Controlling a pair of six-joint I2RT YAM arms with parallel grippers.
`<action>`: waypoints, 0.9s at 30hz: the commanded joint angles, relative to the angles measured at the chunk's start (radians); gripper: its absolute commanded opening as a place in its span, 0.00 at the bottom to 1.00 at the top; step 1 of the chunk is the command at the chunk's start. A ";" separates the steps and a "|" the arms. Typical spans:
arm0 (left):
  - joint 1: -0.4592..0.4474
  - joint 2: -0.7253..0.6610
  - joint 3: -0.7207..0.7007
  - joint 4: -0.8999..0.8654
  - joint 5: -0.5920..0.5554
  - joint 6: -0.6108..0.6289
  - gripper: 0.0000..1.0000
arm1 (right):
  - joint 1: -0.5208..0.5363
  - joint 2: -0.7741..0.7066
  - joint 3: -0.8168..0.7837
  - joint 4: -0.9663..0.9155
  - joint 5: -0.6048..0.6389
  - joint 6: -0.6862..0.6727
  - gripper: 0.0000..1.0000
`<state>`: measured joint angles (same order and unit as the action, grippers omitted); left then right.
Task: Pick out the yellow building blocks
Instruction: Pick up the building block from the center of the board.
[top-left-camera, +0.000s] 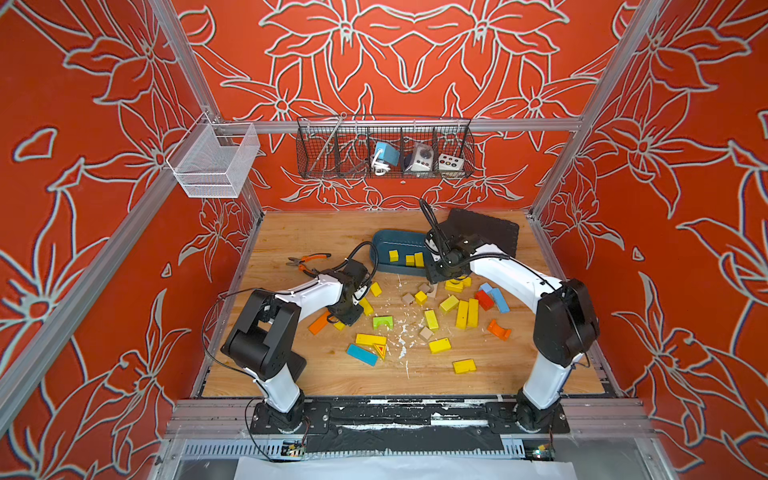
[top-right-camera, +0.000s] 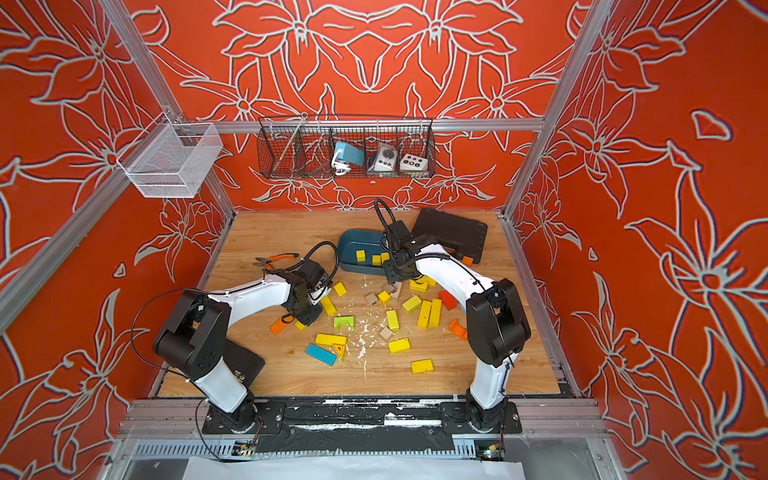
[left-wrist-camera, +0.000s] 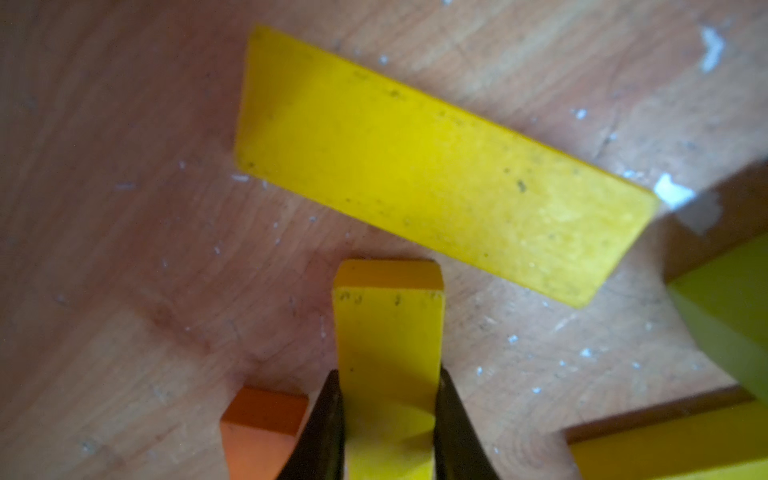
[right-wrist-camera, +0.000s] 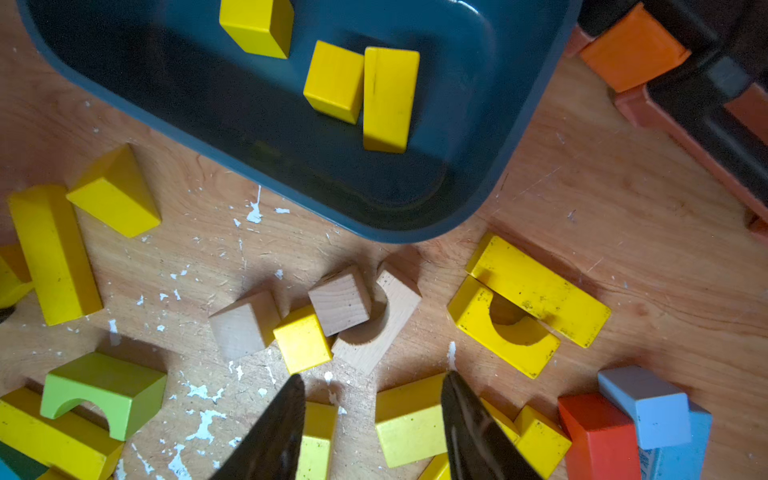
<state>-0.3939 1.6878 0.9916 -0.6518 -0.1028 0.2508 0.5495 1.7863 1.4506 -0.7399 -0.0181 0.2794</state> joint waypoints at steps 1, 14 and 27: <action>0.000 -0.006 0.024 -0.055 -0.020 0.015 0.12 | -0.003 -0.062 -0.020 -0.017 0.022 0.009 0.55; 0.000 -0.027 0.406 -0.204 0.081 0.024 0.12 | -0.001 -0.240 -0.179 -0.041 0.022 0.046 0.55; -0.006 0.422 0.969 -0.131 0.168 0.024 0.13 | 0.019 -0.572 -0.508 -0.110 0.017 0.242 0.58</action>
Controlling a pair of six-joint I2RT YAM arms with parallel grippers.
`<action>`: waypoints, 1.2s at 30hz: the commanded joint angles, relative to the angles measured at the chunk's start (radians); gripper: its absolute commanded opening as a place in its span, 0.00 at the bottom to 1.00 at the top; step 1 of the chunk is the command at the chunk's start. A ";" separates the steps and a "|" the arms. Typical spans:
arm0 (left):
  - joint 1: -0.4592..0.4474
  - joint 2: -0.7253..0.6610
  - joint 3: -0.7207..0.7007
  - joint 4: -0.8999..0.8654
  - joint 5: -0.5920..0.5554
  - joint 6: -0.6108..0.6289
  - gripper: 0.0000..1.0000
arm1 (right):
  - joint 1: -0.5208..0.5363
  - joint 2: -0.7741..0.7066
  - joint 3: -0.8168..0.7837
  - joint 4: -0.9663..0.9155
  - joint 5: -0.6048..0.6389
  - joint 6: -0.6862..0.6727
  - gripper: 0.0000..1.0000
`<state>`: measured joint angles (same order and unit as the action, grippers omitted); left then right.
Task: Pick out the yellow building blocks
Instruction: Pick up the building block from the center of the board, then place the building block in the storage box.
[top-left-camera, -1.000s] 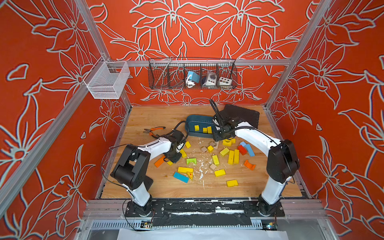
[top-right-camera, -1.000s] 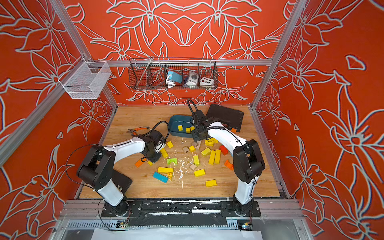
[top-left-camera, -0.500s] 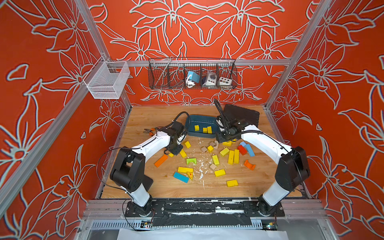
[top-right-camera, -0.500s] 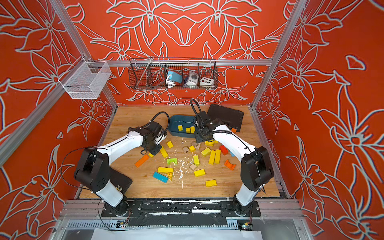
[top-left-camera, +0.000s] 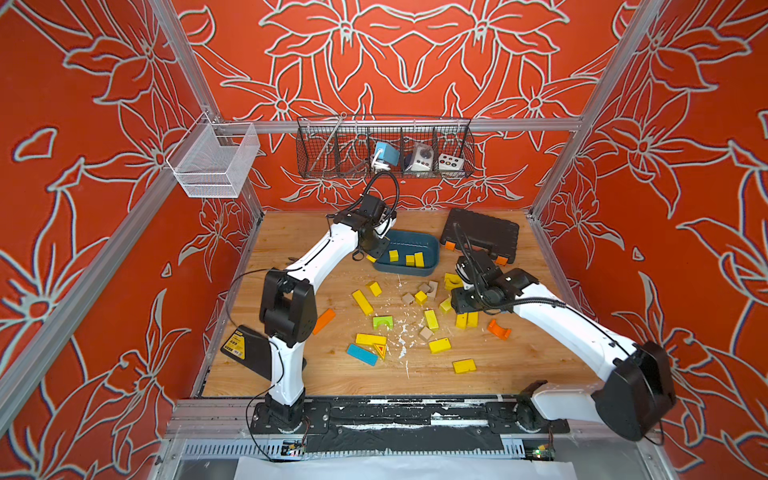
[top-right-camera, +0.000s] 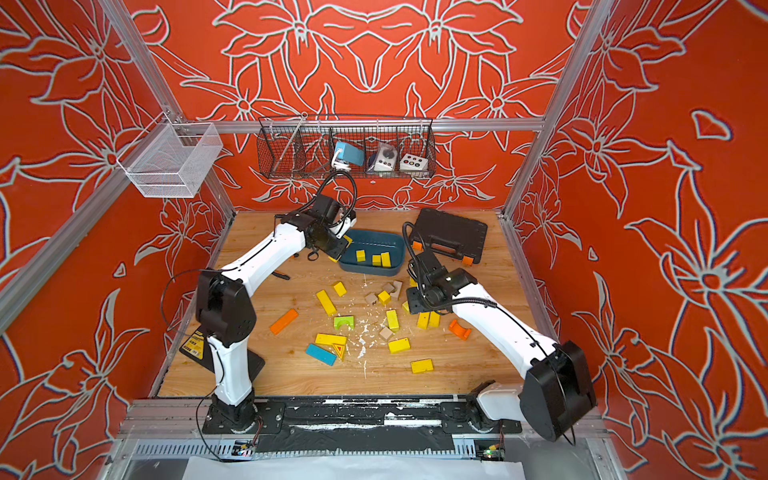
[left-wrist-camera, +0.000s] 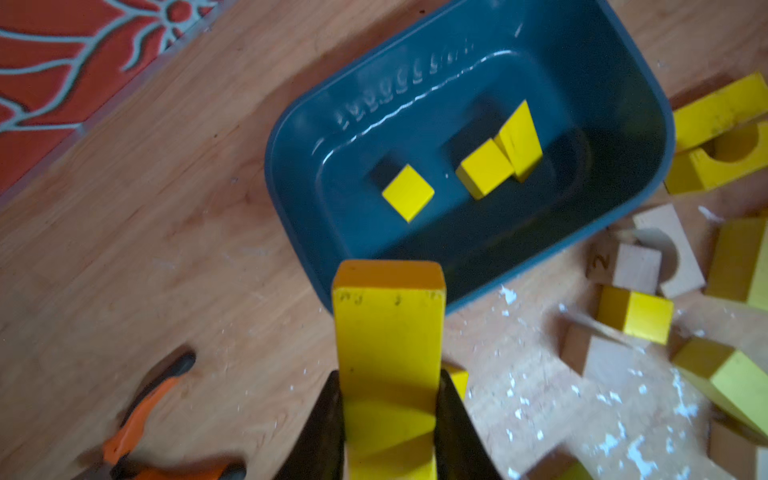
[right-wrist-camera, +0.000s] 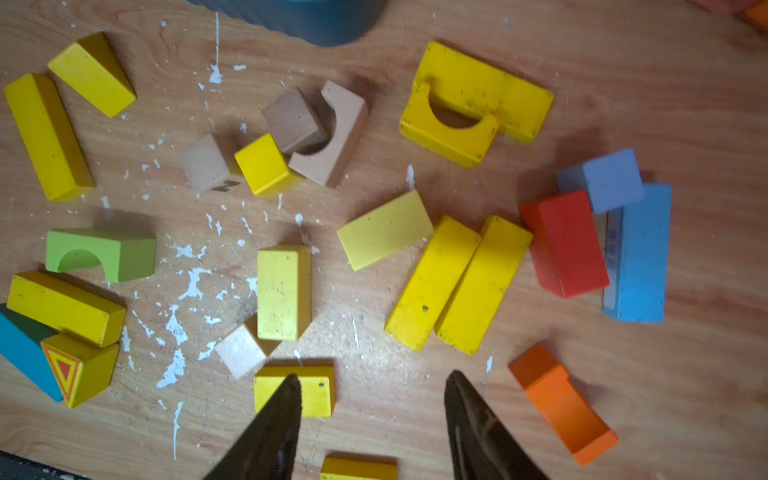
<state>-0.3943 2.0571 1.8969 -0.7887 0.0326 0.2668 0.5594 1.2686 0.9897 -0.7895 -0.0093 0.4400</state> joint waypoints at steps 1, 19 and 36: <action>-0.007 0.076 0.088 0.021 0.025 0.006 0.13 | 0.010 -0.086 -0.075 -0.068 0.007 0.102 0.58; -0.017 0.295 0.189 0.130 -0.003 0.058 0.21 | 0.043 -0.329 -0.348 -0.141 -0.005 0.360 0.61; -0.023 0.252 0.161 0.134 -0.030 0.086 0.62 | 0.045 -0.180 -0.318 -0.015 0.022 0.324 0.61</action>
<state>-0.4099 2.3672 2.0731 -0.6495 0.0048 0.3412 0.5968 1.0660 0.6514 -0.8238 -0.0380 0.7689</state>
